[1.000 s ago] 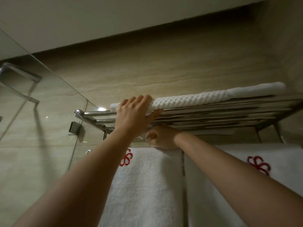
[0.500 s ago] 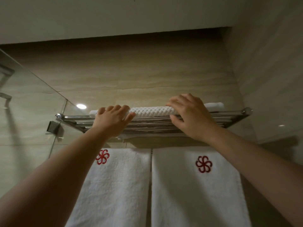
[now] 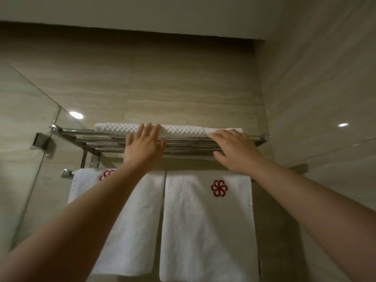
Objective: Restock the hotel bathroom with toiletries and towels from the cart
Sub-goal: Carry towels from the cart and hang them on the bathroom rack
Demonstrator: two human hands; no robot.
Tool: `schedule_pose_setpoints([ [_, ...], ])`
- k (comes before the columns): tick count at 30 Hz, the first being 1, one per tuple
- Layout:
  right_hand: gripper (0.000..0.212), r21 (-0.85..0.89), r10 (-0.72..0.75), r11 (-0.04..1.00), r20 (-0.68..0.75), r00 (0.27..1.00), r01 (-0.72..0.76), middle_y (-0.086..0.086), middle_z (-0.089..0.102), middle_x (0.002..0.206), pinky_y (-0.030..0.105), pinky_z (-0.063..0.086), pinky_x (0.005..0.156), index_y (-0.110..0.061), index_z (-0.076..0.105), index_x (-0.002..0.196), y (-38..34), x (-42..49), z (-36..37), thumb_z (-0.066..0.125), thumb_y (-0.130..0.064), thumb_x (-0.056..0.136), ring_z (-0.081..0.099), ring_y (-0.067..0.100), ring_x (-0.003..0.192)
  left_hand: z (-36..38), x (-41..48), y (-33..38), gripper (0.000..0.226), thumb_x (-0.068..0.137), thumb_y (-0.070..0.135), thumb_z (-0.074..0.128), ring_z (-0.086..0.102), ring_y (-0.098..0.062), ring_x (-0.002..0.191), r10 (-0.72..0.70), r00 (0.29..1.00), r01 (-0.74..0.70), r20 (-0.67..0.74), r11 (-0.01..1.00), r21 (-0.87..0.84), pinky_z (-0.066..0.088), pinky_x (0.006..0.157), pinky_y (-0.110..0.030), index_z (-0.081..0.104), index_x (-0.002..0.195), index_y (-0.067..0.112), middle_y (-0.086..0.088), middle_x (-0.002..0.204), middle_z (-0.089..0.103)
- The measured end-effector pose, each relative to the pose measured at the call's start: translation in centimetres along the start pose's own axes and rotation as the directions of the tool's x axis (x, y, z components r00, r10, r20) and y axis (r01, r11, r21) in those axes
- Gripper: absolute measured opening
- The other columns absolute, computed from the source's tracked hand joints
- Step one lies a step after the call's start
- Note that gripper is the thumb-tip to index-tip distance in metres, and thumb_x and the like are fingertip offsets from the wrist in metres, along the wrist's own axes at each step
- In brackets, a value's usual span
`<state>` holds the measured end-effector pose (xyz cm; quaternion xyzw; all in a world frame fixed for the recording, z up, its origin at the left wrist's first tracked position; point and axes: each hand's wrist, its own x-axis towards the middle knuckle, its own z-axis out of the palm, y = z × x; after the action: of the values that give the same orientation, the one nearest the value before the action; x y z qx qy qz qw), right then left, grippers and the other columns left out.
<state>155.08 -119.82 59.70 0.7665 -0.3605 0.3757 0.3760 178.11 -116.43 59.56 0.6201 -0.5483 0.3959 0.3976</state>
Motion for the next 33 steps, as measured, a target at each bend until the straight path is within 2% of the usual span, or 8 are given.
schedule_pose_setpoints([
  [5, 0.040, -0.026, 0.008, 1.000, 0.236, 0.972, -0.002, 0.000, 0.049, 0.137, 0.041, 0.040, 0.101, -0.025, 0.047, 0.133, -1.6, -4.2, -2.1, 0.046, -0.032, 0.093, 0.045, 0.021, 0.123, -1.7, -5.5, 3.9, 0.049, 0.098, 0.039, 0.036, 0.029, -0.020, 0.138, 0.188, 0.964, -0.153, 0.186, 0.970, -0.187, 0.021, 0.116, -0.042, 0.030, 0.143, 0.021, -0.002, 0.151, 0.030],
  [8, 0.034, -0.001, 0.061, 0.998, 0.509, 0.859, -0.070, 0.002, 0.056, 0.128, 0.040, 0.047, 0.093, -0.023, 0.054, 0.125, -2.9, -7.7, -3.9, 0.047, -0.034, 0.094, 0.055, 0.022, 0.110, -2.5, -9.7, 5.6, 0.040, 0.095, 0.043, 0.041, 0.054, -0.018, 0.115, 0.333, 0.871, -0.260, 0.360, 0.936, -0.237, 0.044, 0.101, -0.039, 0.051, 0.127, 0.020, -0.003, 0.131, 0.056],
  [11, 0.036, -0.029, 0.090, 0.995, 0.665, 0.742, -0.095, 0.002, 0.052, 0.133, 0.033, 0.044, 0.096, -0.020, 0.054, 0.128, -4.4, -11.5, -6.7, 0.049, -0.033, 0.095, 0.052, 0.021, 0.116, -3.9, -14.0, 7.3, 0.037, 0.094, 0.046, 0.040, 0.059, -0.020, 0.097, 0.387, 0.807, -0.282, 0.447, 0.916, -0.286, 0.051, 0.088, -0.040, 0.057, 0.117, 0.021, -0.003, 0.114, 0.063],
  [13, 0.036, -0.034, 0.116, 0.991, 0.682, 0.722, -0.127, 0.002, 0.053, 0.134, 0.029, 0.042, 0.091, -0.019, 0.054, 0.128, -5.2, -14.5, -8.7, 0.049, -0.032, 0.095, 0.052, 0.019, 0.116, -4.8, -17.1, 8.8, 0.037, 0.094, 0.046, 0.041, 0.059, -0.019, 0.097, 0.440, 0.728, -0.290, 0.526, 0.892, -0.346, 0.050, 0.090, -0.039, 0.057, 0.116, 0.021, -0.003, 0.115, 0.062],
  [17, 0.036, -0.051, 0.169, 0.980, 0.734, 0.658, -0.195, 0.001, 0.057, 0.128, 0.030, 0.044, 0.089, -0.019, 0.053, 0.129, -7.0, -21.6, -13.3, 0.050, -0.031, 0.095, 0.056, 0.018, 0.109, -7.6, -23.2, 12.2, 0.034, 0.095, 0.041, 0.044, 0.058, -0.022, 0.104, 0.606, 0.495, -0.341, 0.622, 0.794, -0.503, 0.046, 0.093, -0.034, 0.058, 0.117, 0.020, -0.004, 0.121, 0.060],
  [21, 0.037, -0.139, 0.214, 0.975, 0.808, 0.549, -0.174, -0.001, 0.061, 0.122, 0.032, 0.045, 0.088, -0.024, 0.051, 0.129, -8.2, -29.8, -18.0, 0.048, -0.035, 0.094, 0.056, 0.018, 0.107, -10.3, -29.5, 15.3, 0.037, 0.093, 0.045, 0.044, 0.059, -0.016, 0.101, 0.732, 0.337, -0.313, 0.592, 0.680, -0.663, 0.046, 0.090, -0.029, 0.056, 0.120, 0.022, 0.002, 0.115, 0.061],
  [27, 0.041, -0.240, 0.357, 0.902, 0.881, 0.310, -0.358, -0.004, 0.059, 0.123, 0.032, 0.045, 0.090, -0.027, 0.045, 0.134, -9.9, -41.4, -27.2, 0.047, -0.038, 0.095, 0.055, 0.015, 0.106, -15.7, -37.4, 21.6, 0.038, 0.093, 0.047, 0.043, 0.058, -0.009, 0.098, 0.868, 0.185, -0.192, 0.461, 0.492, -0.849, 0.046, 0.089, -0.025, 0.053, 0.123, 0.027, 0.003, 0.119, 0.061],
  [33, 0.043, -0.387, 0.530, 0.797, 0.816, 0.232, -0.463, -0.005, 0.058, 0.119, 0.034, 0.047, 0.091, -0.028, 0.043, 0.136, -10.9, -51.3, -37.5, 0.046, -0.041, 0.095, 0.057, 0.014, 0.102, -22.5, -44.0, 28.8, 0.039, 0.091, 0.050, 0.042, 0.061, -0.008, 0.102, 0.959, 0.054, -0.216, 0.277, 0.282, -0.935, 0.049, 0.088, -0.029, 0.051, 0.123, 0.029, 0.007, 0.118, 0.062],
])
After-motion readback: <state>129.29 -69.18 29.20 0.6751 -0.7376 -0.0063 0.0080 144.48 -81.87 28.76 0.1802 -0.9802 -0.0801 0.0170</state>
